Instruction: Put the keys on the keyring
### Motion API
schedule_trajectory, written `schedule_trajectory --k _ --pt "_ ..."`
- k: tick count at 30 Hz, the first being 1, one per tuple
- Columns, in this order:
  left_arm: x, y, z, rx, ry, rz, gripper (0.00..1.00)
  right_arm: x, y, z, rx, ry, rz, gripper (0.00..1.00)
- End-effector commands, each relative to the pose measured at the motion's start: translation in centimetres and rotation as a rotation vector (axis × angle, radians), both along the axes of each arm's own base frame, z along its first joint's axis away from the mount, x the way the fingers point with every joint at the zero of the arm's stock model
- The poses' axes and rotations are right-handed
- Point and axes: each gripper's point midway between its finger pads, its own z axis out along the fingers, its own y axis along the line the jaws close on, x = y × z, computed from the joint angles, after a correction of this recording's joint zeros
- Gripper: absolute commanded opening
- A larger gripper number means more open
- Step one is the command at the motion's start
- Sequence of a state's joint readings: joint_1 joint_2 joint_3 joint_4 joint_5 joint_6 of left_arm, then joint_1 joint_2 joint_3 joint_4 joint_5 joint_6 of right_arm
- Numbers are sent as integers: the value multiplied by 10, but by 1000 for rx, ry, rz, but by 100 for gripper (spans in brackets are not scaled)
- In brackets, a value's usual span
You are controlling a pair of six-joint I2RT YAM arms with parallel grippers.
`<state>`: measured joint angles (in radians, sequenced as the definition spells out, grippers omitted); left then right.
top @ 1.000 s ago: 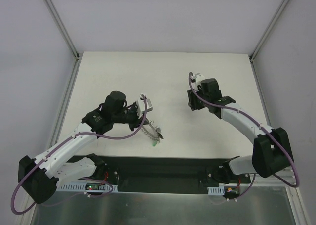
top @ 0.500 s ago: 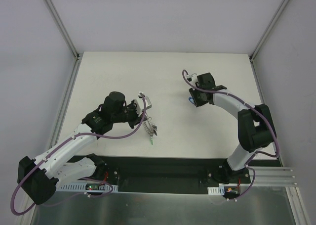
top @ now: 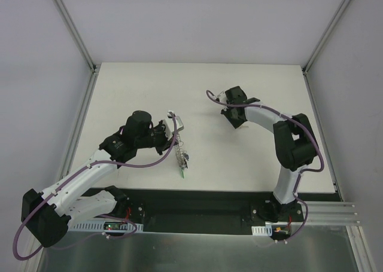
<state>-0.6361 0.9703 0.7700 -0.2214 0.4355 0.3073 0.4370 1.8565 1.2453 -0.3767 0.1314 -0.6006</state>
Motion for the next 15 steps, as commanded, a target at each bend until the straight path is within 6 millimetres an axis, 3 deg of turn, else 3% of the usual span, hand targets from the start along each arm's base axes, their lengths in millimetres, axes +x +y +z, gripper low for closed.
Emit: schedule_trajectory --k 1,15 --pt "5 -5 16 -40 -71 -4 0 4 -7 2 -81 6 18 24" --pt "5 -6 16 -41 -69 -8 0 9 -7 -13 -168 22 53 19"
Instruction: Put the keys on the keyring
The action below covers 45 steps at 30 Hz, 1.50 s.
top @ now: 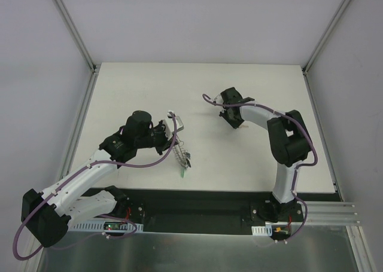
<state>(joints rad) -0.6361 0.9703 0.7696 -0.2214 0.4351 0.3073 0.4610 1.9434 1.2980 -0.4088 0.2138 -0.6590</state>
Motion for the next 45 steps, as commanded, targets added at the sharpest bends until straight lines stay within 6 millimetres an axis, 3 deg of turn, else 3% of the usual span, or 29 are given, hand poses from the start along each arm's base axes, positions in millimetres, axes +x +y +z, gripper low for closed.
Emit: schedule_trajectory --k 1,8,13,14,23,24,33,39,45 --pt "5 -5 16 -40 -66 -8 0 4 -2 3 -49 -7 12 19" --pt "5 -5 18 -43 -75 -6 0 3 -2 8 -63 -26 17 1" --pt "3 -4 23 -53 -88 -6 0 -9 9 34 21 -60 23 1" --pt "3 -3 23 -52 -91 -5 0 -12 10 47 53 -87 20 1" --pt "-4 -2 39 -91 -141 -27 0 -62 51 97 472 -168 86 1" --pt "-6 -2 41 -97 -145 -37 0 -77 58 100 538 -157 124 1" --pt "-23 -8 53 -147 -167 -132 0 -129 103 152 955 -236 343 1" --pt "-43 -16 60 -198 -180 -259 0 -163 115 178 1100 -256 492 1" --pt "-58 -22 59 -225 -174 -365 0 -193 125 189 1150 -221 624 1"
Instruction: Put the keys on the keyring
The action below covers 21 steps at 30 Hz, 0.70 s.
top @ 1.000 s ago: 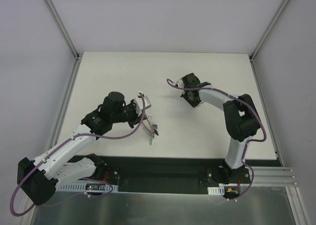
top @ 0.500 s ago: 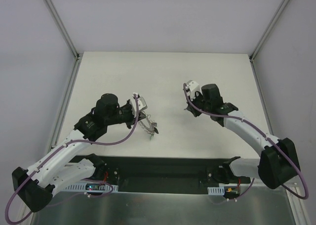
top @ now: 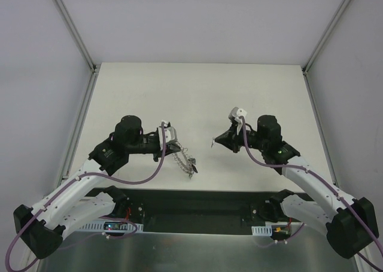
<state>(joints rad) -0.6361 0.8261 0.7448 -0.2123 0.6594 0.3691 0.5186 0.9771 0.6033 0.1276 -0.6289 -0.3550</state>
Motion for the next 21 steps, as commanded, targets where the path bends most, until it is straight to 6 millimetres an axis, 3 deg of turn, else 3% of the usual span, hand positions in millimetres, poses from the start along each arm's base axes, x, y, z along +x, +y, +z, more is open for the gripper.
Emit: schedule_trajectory --k 1,8,21 --pt "-16 -13 20 -83 -85 -152 0 -29 19 28 95 -70 180 1" --pt "-23 -17 11 -80 -96 -223 0 -55 36 31 49 -87 333 1" --pt "-30 -20 6 -86 -148 -280 0 -76 75 45 32 -113 494 1"
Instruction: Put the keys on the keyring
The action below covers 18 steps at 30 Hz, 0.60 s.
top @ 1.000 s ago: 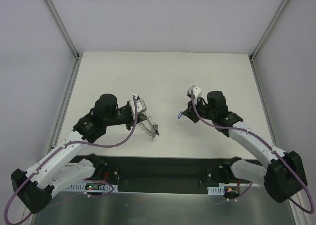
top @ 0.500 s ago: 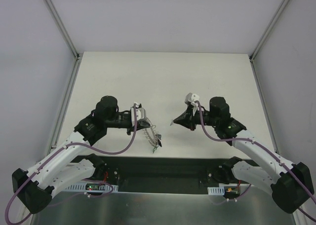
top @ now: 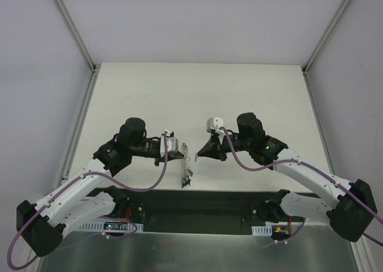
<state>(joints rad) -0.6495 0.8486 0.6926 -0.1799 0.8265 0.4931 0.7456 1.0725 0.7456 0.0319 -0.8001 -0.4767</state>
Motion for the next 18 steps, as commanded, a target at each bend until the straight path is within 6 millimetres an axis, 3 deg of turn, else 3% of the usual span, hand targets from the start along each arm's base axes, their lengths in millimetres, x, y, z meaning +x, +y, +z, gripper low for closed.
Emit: schedule_trajectory --k 1,10,18 --pt "-6 -8 19 -73 -101 -76 0 -9 18 22 43 -68 91 1" --pt "-10 -8 19 -79 -121 -94 0 -21 24 16 -24 -93 146 1" --pt "-14 -10 21 -91 -109 -122 0 -15 24 14 -80 -171 102 1"
